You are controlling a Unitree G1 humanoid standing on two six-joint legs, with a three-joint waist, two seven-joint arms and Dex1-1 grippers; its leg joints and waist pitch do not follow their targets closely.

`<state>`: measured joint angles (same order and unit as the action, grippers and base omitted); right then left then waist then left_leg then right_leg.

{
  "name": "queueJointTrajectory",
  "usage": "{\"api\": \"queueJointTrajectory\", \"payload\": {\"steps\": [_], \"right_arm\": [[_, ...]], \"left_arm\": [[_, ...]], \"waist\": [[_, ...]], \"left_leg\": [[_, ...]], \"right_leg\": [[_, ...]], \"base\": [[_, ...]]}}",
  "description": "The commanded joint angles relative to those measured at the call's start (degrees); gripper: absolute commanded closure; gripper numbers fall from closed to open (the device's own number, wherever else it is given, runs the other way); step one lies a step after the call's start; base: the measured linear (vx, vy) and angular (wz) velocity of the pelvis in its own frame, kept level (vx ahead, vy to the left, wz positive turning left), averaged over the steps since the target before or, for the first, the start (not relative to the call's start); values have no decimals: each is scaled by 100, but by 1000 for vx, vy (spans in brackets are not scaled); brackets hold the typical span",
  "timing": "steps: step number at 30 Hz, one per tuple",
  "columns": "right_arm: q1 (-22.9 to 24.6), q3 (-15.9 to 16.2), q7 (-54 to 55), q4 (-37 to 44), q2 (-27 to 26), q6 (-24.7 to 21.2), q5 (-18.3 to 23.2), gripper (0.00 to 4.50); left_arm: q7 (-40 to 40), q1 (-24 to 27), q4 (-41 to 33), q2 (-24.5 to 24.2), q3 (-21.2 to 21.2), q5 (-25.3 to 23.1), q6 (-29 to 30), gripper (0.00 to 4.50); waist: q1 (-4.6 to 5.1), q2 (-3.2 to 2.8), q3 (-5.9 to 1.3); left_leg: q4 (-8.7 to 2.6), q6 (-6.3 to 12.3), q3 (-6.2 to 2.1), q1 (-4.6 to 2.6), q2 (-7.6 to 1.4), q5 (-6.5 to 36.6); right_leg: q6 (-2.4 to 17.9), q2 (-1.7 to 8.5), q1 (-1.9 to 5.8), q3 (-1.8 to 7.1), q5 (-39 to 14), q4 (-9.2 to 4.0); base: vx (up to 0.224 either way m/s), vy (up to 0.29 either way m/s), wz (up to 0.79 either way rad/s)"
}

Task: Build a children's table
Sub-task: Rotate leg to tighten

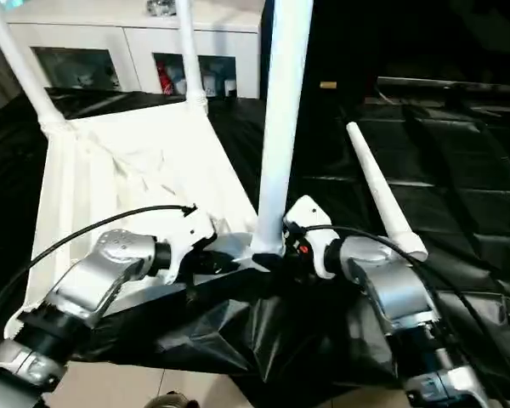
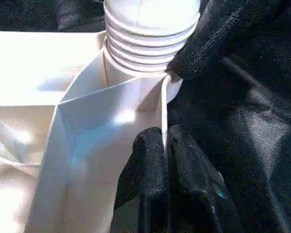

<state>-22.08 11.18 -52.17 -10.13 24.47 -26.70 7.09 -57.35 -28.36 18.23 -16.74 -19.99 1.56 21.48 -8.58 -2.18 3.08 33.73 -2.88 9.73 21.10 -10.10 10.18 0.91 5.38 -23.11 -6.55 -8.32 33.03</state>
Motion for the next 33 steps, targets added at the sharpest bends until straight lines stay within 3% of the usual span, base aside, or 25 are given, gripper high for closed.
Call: {"api": "queueJointTrajectory", "payload": {"steps": [1,4,5,8,10,26,33], "right_arm": [[72,204,-250,199,-44,93,131,99],[105,220,-260,251,-31,153,109,99],[94,154,-247,236,-78,30,186,69],[80,104,-233,242,-98,-39,235,58],[79,89,-182,252,-99,22,212,23],[-27,-125,44,71,-201,140,262,23],[-12,-176,80,57,-221,108,297,93]], "left_arm": [[-119,-89,-370,89,9,213,-100,450],[-131,-67,-398,82,-5,215,-80,450],[-138,-61,-396,80,-12,207,-80,450],[-142,-59,-387,77,-19,194,-83,450],[-149,-58,-388,73,-25,190,-81,450],[-175,-56,-415,64,-58,165,-50,450],[-184,-48,-415,65,-73,160,-57,450]], "waist": [[24,75,-389],[19,59,-394],[27,66,-394],[27,58,-397],[26,60,-395],[26,52,-402],[22,53,-404]], "left_leg": [[-423,169,-104,-58,-313,1475],[-426,151,-113,-63,-323,1489],[-426,153,-111,-58,-320,1496],[-424,173,-111,-53,-314,1471],[-425,166,-112,-56,-318,1475],[-422,139,-110,-61,-315,1484],[-418,151,-109,-57,-314,1441]], "right_leg": [[756,424,295,325,-2273,-428],[718,423,289,327,-2283,-429],[728,417,289,326,-2250,-428],[744,415,293,323,-2216,-425],[756,416,293,323,-2204,-423],[783,417,297,323,-2138,-413],[782,412,298,322,-2112,-409]], "base": [[0,0,0],[0,0,0],[0,0,0],[0,0,0],[0,0,0],[0,0,0],[0,0,0]]}}
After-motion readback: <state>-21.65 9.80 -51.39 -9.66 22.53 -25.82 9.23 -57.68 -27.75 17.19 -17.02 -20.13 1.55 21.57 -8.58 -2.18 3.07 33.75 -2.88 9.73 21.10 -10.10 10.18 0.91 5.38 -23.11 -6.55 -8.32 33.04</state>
